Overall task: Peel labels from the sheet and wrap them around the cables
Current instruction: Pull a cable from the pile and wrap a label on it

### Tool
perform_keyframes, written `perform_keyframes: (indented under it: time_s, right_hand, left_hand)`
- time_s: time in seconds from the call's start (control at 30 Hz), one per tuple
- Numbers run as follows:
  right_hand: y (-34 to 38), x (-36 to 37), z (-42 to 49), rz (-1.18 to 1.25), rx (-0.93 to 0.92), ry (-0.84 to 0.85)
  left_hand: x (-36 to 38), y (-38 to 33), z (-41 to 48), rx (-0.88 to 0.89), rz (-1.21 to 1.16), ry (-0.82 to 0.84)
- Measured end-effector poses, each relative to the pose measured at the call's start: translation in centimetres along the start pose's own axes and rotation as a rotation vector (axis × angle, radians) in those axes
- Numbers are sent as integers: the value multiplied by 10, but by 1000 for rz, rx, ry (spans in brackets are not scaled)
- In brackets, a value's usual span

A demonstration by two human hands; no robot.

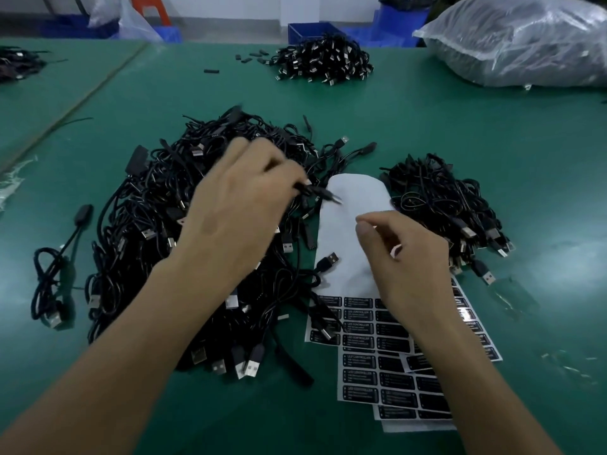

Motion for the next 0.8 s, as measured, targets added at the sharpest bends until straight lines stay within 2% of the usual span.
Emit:
perform_keyframes:
  time_s: [0.13,0.3,0.57,0.7,0.8]
  right_hand:
    - [-4,2,-2,272,79,72]
    - [1,14,-4,526,156,230]
    - [-8,17,-1,852,454,229]
    - [-19,9,-1,925,545,119]
    - [-24,6,-1,903,541,110]
  left_hand:
    - [21,-27,-13,229,-149,126]
    - [26,-44,-34,357,-327,55]
    - [15,-37,-35,296,-670,-85]
    - [11,-25,-30,233,-764,-32]
    - [10,-13,-26,156,-715,100]
Point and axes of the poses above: each hand's wrist, its own z-axis towards the middle knuckle, its own x-axis out of the palm, y = z × x, the point moved 7 cm from there along z, towards the middle knuckle, and after that the axes turned 9 degrees about -z, right-handed, at the moved point
